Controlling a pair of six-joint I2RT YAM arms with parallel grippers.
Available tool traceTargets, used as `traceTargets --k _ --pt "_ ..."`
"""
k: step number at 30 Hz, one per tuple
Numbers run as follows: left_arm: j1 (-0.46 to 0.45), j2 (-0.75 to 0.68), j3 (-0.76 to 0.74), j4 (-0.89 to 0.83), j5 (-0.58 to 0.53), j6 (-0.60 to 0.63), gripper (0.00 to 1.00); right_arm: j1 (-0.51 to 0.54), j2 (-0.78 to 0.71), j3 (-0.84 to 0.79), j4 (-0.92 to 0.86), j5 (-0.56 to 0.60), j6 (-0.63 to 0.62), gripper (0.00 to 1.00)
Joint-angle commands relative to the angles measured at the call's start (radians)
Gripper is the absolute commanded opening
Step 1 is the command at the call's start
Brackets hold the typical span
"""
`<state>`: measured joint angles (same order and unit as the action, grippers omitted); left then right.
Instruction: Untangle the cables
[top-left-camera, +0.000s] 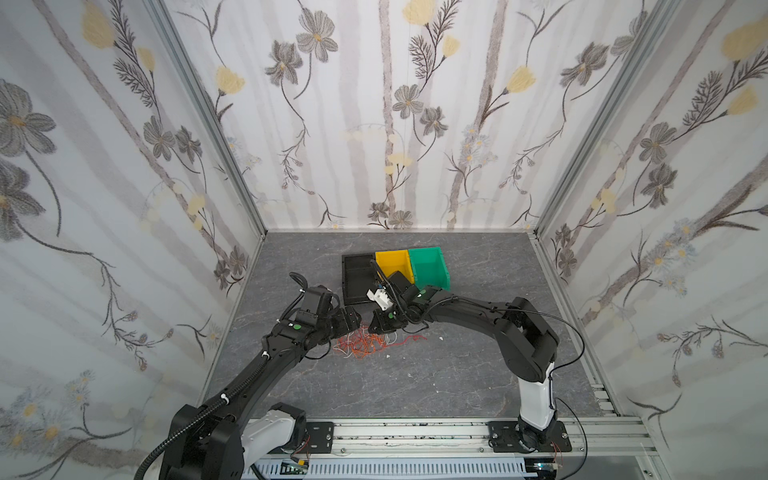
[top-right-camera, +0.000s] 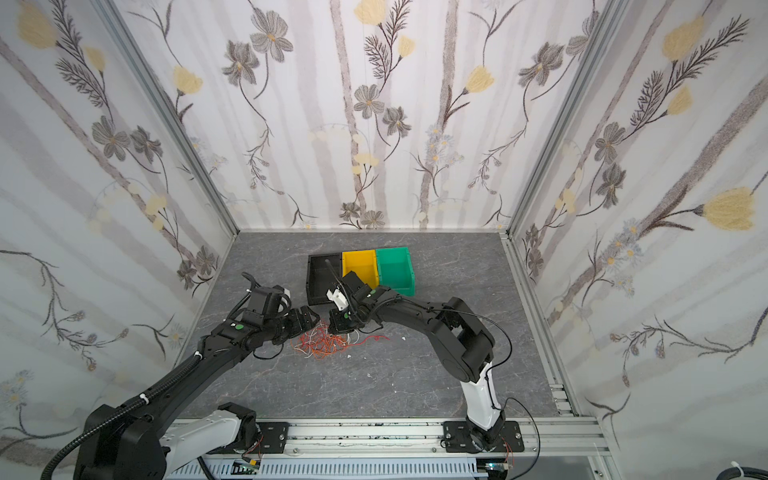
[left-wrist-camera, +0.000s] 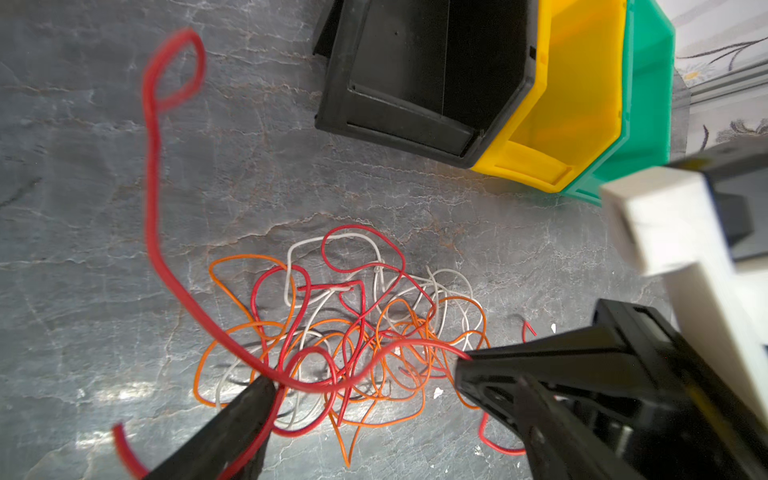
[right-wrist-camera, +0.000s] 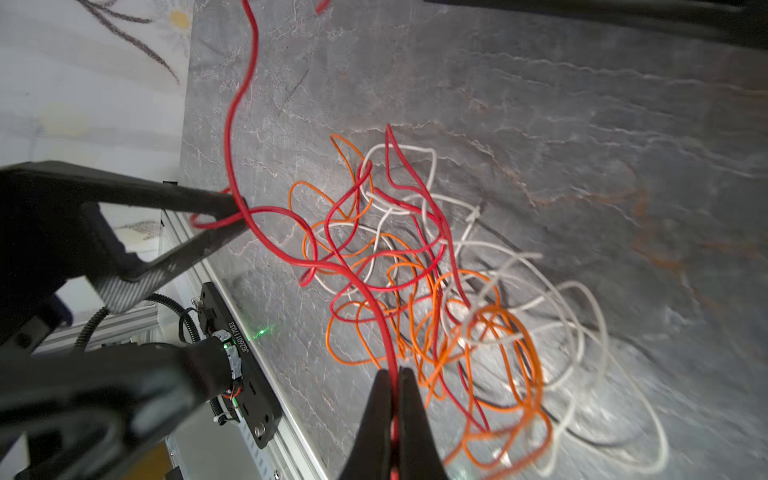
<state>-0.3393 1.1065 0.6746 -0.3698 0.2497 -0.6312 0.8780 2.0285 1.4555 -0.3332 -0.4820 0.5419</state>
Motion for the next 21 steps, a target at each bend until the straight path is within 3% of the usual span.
traceTargets --k 1,7,21 --pt "0.0 -0.002 -0.001 0.039 0.022 -0.009 0.9 0.007 0.079 0.047 -0.02 0.011 0.028 0.0" --pt "0.002 -0.016 0.007 0.032 0.019 -0.003 0.91 -0.023 0.129 0.0 -0.075 0.044 0.056 0.0" --pt "0.034 -0.007 0.041 -0.045 -0.022 0.049 0.92 -0.227 -0.133 -0.453 -0.013 0.171 0.079 0.0"
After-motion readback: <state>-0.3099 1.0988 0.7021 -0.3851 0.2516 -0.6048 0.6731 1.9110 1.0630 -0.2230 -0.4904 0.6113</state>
